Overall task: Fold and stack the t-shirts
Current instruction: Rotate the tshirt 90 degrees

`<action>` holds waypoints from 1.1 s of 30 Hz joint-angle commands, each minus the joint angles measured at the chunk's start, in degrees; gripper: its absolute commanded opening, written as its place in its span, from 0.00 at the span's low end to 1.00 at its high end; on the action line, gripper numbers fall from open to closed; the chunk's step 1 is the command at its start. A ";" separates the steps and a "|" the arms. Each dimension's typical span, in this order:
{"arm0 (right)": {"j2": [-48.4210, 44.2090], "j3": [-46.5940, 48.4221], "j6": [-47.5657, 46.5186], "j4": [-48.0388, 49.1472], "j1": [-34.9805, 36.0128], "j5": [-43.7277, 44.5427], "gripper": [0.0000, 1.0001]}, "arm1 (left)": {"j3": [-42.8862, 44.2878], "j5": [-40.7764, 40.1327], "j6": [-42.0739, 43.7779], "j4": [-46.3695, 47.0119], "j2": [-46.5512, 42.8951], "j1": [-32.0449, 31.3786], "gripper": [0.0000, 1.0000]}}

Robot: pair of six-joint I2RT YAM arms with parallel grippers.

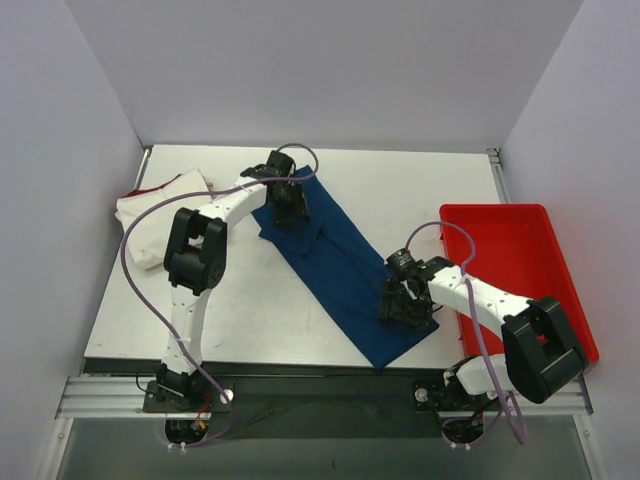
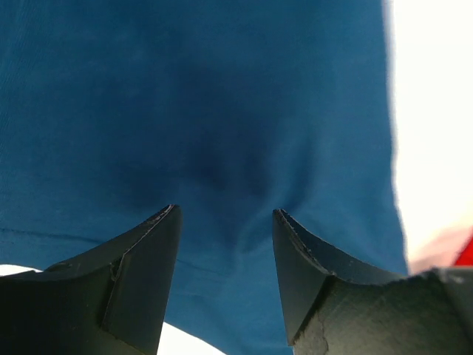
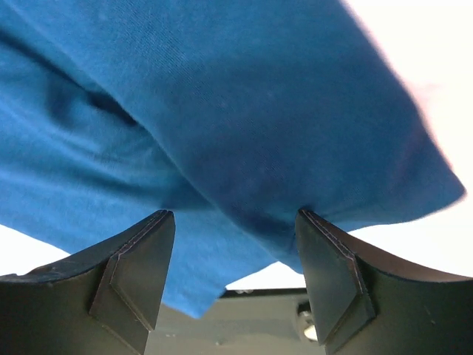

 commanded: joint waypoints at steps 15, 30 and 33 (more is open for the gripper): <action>14.20 3.06 10.35 10.74 16.66 -10.90 0.65 | 5.67 7.99 1.90 6.01 11.95 7.26 0.63; 15.72 28.12 8.87 0.74 26.26 -8.18 0.67 | 29.00 13.53 3.66 6.26 12.89 7.88 0.65; 12.20 25.59 9.48 -1.90 24.85 -5.72 0.67 | 22.17 12.66 5.42 5.65 4.21 6.83 0.66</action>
